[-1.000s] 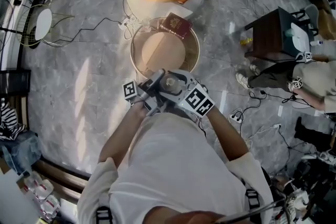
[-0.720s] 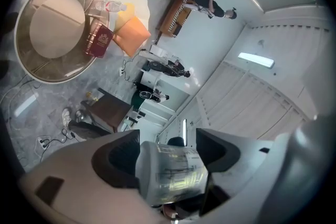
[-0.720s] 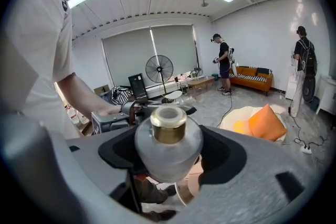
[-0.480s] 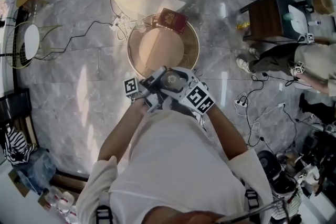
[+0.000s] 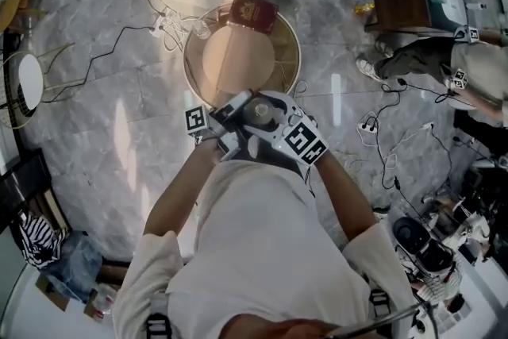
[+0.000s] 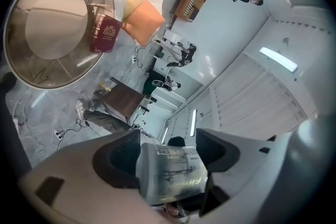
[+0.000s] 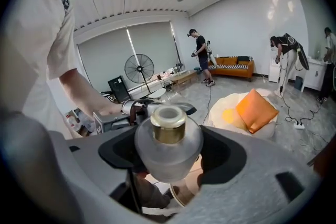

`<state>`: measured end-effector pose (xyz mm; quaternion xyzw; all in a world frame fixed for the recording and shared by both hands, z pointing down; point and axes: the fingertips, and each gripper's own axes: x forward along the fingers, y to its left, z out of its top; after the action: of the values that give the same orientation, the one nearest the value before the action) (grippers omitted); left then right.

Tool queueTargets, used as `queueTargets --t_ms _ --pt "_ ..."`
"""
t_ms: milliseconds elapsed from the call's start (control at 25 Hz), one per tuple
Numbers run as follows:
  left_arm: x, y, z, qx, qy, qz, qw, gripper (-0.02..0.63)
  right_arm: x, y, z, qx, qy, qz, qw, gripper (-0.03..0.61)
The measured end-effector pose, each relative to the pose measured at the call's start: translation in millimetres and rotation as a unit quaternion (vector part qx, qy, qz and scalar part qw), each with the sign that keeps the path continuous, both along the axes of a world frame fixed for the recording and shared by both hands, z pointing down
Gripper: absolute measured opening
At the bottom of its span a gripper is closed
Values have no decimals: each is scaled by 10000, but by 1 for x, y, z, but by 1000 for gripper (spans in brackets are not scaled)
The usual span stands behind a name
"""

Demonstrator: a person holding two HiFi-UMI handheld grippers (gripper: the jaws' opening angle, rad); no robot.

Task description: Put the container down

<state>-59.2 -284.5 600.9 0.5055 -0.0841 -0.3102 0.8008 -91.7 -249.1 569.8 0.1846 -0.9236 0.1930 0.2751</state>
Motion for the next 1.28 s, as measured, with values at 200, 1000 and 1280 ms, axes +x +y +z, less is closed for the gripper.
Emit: queueTargets --t_ms 200,1000,1280 --pt "1 -16 31 -86 -27 89 9999 311 0 -17 30 -153 48 84 9998 334" --pt "38 -68 138 -586 -264 -710 9954 311 45 -71 131 -535 -42 -381 9978 334" --pt "49 -71 204 -927 -522 -941 9899 311 64 -88 188 -670 -1 -483 9966 334"
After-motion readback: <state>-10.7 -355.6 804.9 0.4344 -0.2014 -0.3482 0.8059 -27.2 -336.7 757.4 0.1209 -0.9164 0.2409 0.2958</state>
